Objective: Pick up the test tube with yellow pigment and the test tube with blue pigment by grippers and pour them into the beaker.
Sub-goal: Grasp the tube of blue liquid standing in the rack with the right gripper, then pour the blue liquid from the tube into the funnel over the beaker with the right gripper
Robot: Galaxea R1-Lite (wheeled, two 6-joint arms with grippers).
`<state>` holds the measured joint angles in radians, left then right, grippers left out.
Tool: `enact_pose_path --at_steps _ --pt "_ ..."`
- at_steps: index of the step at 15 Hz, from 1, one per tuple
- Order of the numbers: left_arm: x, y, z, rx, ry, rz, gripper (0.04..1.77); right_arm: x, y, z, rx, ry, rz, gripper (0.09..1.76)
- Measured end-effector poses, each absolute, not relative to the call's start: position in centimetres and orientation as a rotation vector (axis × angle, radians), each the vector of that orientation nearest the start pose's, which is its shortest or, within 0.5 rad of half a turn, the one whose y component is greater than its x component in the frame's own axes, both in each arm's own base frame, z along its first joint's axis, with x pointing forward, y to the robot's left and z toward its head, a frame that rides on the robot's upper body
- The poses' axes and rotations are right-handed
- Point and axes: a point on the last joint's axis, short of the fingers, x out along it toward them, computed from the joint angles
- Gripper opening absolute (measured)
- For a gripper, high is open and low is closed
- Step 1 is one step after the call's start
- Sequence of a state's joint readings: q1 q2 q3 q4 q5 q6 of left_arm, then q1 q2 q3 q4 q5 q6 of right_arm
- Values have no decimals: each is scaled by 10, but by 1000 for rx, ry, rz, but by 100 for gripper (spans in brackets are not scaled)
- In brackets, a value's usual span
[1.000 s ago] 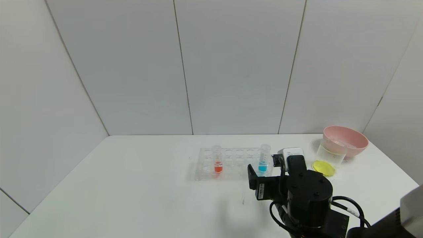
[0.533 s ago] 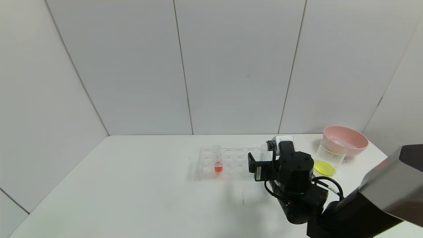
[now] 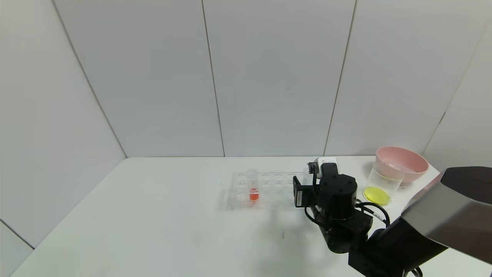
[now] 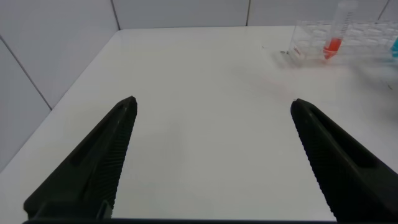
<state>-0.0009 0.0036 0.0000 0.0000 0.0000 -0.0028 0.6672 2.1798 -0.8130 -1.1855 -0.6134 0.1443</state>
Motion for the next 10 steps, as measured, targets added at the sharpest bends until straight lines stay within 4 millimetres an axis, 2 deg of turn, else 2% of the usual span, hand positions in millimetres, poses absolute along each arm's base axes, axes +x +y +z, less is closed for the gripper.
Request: enact_pose_path --at_steps 4,6,10 --pt "-23 0 76 -3 4 0 176 305 223 73 36 147 40 81" --pt "-23 0 76 -3 4 0 176 304 223 74 36 147 39 49" --pt "-23 0 76 -3 4 0 176 304 224 74 34 144 39 49"
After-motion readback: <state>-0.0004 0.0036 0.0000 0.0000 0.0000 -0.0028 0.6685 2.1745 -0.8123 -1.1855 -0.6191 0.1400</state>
